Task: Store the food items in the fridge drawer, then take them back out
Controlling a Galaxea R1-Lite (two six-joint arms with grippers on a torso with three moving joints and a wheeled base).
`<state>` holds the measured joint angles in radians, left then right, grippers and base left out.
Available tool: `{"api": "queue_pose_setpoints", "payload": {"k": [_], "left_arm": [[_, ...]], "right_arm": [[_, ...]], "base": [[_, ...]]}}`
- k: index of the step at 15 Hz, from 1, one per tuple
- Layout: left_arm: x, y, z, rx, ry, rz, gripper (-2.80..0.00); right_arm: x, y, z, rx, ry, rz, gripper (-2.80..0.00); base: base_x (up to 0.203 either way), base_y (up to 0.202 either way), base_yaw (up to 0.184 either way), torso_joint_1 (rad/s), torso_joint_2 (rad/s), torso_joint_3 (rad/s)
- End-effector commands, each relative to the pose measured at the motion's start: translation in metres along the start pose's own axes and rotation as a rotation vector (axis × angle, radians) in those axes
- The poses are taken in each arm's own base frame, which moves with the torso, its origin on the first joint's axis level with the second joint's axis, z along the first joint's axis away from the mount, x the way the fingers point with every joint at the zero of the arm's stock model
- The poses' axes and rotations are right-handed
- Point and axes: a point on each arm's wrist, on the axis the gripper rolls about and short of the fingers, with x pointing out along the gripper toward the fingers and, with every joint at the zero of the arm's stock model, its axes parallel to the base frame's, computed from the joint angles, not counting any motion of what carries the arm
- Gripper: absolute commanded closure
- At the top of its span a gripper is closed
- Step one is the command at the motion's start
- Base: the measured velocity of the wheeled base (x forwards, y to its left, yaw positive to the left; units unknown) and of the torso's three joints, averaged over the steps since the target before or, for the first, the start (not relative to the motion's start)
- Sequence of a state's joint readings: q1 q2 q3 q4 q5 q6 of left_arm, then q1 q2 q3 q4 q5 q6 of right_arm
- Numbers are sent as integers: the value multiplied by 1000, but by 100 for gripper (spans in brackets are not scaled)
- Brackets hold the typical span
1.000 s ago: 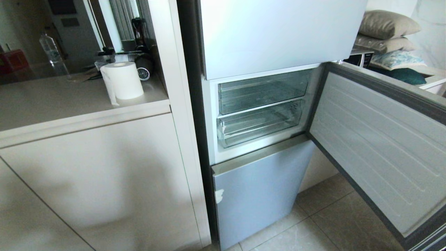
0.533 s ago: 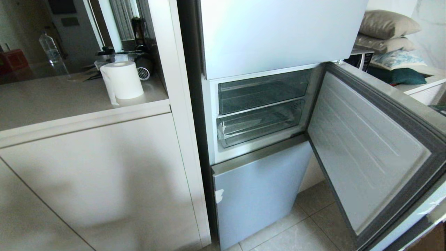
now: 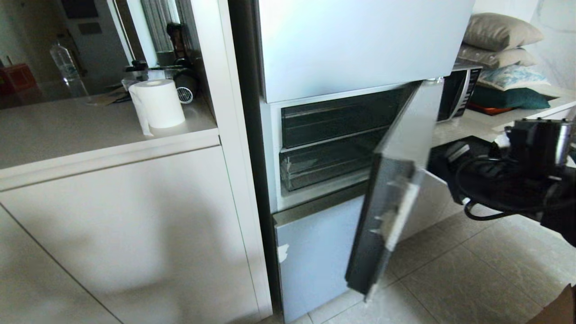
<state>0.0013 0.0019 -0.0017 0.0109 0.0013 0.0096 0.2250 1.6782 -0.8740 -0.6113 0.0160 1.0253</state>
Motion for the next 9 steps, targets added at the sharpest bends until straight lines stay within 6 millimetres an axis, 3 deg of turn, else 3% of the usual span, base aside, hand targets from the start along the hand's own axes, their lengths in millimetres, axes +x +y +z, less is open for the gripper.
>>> {"api": "queue_pose_setpoints", "payload": {"k": [1, 3, 9], "left_arm": [[0, 0, 0, 1, 0, 0, 0], [0, 0, 0, 0, 0, 0, 0], [0, 0, 0, 1, 0, 0, 0]], "right_arm": [[35, 29, -47, -62, 9, 11, 0], [47, 43, -63, -103, -32, 11, 0], [31, 43, -50, -135, -62, 15, 0]], "base": [[0, 0, 0, 0, 0, 0], [0, 0, 0, 0, 0, 0], [0, 0, 0, 0, 0, 0]]}}
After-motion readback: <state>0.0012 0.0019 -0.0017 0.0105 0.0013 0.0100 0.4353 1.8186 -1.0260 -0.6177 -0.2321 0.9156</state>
